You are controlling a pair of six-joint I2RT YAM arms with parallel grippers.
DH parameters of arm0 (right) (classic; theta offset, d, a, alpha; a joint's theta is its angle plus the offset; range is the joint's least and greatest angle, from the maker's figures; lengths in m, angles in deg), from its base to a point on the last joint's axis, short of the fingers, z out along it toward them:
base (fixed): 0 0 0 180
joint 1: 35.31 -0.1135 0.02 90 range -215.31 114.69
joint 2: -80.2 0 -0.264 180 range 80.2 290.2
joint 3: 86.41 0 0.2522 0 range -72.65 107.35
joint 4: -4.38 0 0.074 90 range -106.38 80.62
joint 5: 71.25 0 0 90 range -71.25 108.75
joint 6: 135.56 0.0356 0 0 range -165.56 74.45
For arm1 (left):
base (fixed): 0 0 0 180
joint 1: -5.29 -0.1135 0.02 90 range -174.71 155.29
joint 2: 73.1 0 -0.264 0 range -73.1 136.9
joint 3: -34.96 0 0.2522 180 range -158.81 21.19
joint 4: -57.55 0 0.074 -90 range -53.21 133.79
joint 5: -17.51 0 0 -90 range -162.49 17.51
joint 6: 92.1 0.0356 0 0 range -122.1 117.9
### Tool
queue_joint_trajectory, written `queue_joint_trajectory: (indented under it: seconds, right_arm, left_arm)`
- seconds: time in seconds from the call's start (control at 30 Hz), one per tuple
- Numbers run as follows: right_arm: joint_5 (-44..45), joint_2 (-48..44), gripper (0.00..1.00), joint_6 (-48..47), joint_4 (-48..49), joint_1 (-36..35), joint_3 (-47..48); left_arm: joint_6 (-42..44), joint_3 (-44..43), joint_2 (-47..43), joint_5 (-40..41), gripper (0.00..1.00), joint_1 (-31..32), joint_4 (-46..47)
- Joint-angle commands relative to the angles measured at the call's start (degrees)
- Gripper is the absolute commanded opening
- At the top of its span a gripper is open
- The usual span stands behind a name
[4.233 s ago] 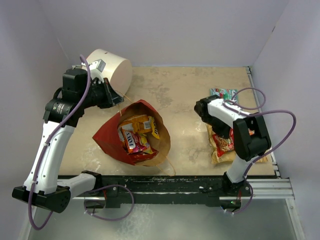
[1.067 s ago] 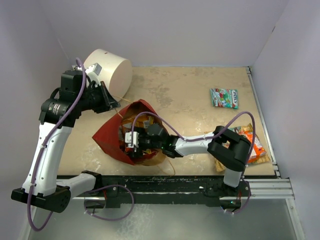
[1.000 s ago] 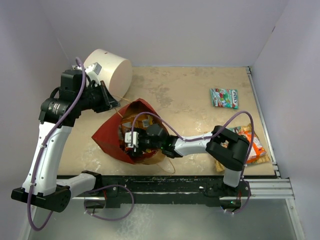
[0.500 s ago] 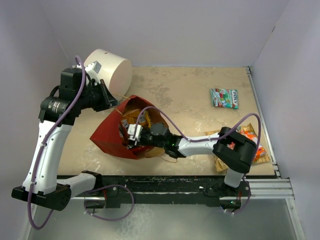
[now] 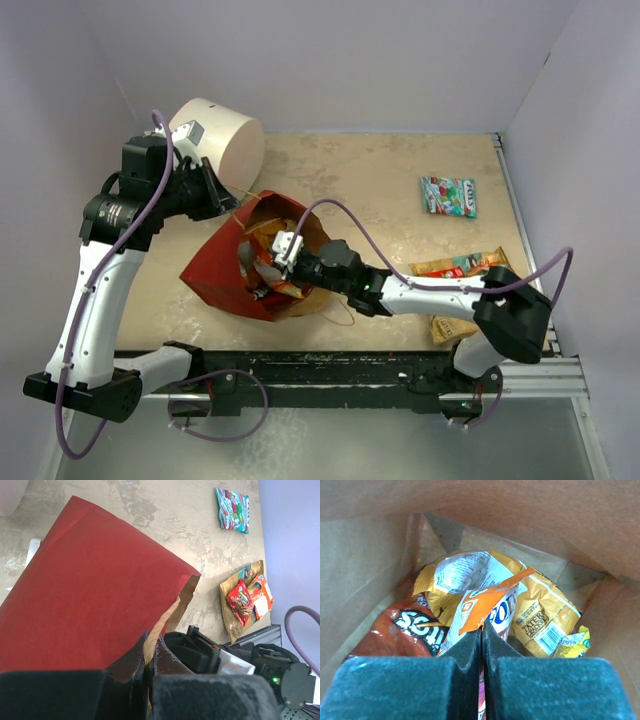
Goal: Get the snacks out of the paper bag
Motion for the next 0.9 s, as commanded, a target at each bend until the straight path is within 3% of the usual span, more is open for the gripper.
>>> queue_joint_trajectory:
  seconds: [0.0, 0.37, 0.87]
  right_arm:
    - [-1.8, -6.1, 0.0, 2.1, -0.9, 0.1, -1.0]
    - [0.5, -16.7, 0.0, 7.5, -2.9, 0.1, -3.9]
    - [0.2, -28.6, 0.0, 12.0, -22.9, 0.0, 7.9]
  left_arm:
    - [1.6, -0.1, -1.6, -0.4, 0.0, -0.5, 3.8]
    - [2.4, 2.1, -1.9, -0.9, 0.0, -0.5, 7.8]
    - [3.4, 3.0, -0.7, -1.8, 0.0, -0.5, 9.5]
